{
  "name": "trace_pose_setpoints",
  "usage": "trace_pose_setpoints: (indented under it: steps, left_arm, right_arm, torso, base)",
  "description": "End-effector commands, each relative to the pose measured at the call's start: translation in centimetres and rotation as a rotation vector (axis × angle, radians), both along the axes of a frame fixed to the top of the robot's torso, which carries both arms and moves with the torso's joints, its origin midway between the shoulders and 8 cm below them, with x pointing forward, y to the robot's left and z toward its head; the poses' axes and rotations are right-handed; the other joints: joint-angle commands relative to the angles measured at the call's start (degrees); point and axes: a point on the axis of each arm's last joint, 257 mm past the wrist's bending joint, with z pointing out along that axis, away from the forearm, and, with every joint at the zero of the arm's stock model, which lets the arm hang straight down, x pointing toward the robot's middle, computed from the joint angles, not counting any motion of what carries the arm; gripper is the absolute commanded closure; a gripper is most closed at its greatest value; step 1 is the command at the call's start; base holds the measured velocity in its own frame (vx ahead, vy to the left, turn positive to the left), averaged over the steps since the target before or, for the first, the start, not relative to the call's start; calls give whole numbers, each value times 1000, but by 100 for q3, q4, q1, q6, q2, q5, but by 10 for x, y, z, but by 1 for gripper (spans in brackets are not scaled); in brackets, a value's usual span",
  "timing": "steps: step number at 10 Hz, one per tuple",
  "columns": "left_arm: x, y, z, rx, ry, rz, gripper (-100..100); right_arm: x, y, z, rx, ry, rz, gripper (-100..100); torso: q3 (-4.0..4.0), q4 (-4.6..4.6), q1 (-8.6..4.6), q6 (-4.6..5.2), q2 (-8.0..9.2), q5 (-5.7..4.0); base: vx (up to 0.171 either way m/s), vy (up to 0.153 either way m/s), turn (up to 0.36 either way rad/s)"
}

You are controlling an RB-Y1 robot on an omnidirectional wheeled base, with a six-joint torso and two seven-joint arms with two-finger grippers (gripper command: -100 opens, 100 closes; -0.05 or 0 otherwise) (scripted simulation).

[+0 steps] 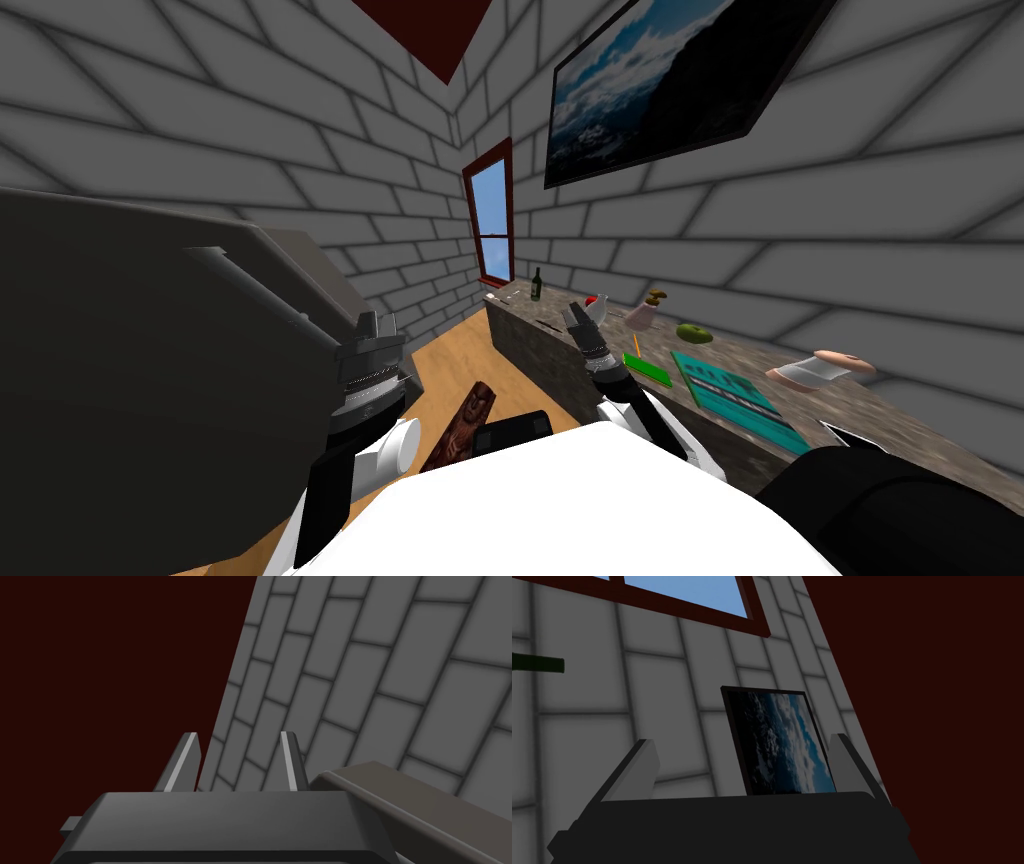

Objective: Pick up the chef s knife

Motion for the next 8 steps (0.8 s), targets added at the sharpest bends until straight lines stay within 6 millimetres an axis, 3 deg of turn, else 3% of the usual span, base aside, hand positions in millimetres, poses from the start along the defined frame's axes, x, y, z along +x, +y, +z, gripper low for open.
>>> trace_pose_setpoints:
  steps: [1,8]
  left_arm:
    - [0,0,0,0,0,0,0]
    - [0,0,0,0,0,0,0]
  right_arm:
    - [0,4,-5,-19,15,15,-100]
    - [-4,16,-25,-100,84,81,-100]
  torso:
    - [0,0,0,0,0,0]
    - [1,1,7,0,2,2]
  base:
    - [-47,45,42]
    - [-22,38,40]
